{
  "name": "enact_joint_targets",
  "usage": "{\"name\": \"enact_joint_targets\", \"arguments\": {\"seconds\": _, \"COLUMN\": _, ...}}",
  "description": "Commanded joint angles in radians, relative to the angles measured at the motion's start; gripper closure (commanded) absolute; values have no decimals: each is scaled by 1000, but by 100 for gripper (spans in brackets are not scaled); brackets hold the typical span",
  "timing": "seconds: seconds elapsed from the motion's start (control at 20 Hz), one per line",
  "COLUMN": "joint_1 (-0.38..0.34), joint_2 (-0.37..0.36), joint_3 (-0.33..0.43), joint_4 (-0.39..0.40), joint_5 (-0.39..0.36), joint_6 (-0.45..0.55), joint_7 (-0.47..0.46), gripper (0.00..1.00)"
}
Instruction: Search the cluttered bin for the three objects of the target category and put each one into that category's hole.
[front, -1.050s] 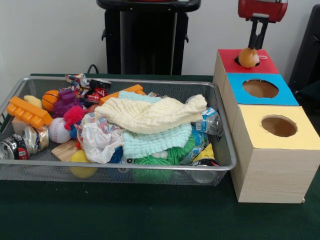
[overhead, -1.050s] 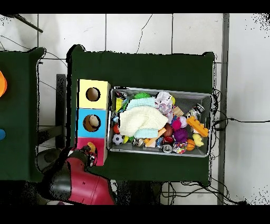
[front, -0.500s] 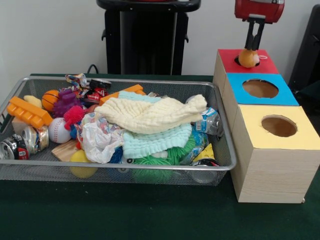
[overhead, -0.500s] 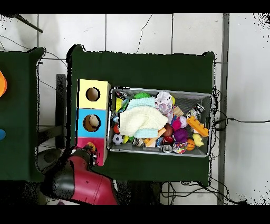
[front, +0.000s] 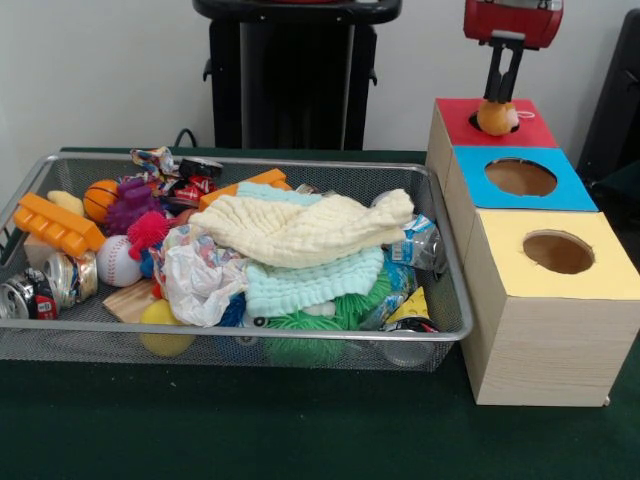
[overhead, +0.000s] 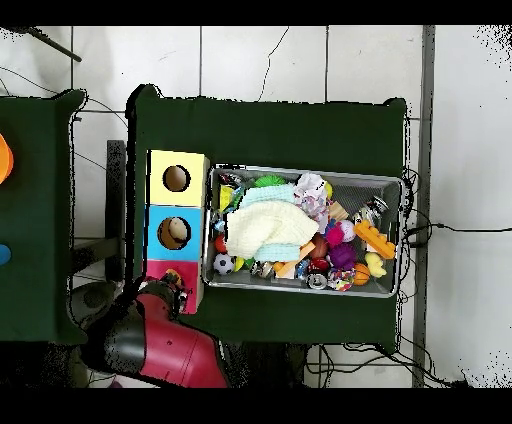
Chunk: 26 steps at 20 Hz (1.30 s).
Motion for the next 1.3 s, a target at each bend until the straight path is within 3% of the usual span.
{"name": "enact_joint_targets", "arguments": {"seconds": 0.05, "joint_1": -14, "joint_2": 62, "joint_3": 79, "joint_4": 27, "joint_5": 35, "joint_6": -50, "joint_7": 280, "gripper": 100}}
{"name": "enact_joint_targets", "arguments": {"seconds": 1.3, "joint_1": 8, "joint_2": 127, "joint_3": 84, "joint_4": 15, "joint_5": 48, "joint_6": -101, "joint_7": 297, "gripper": 100}}
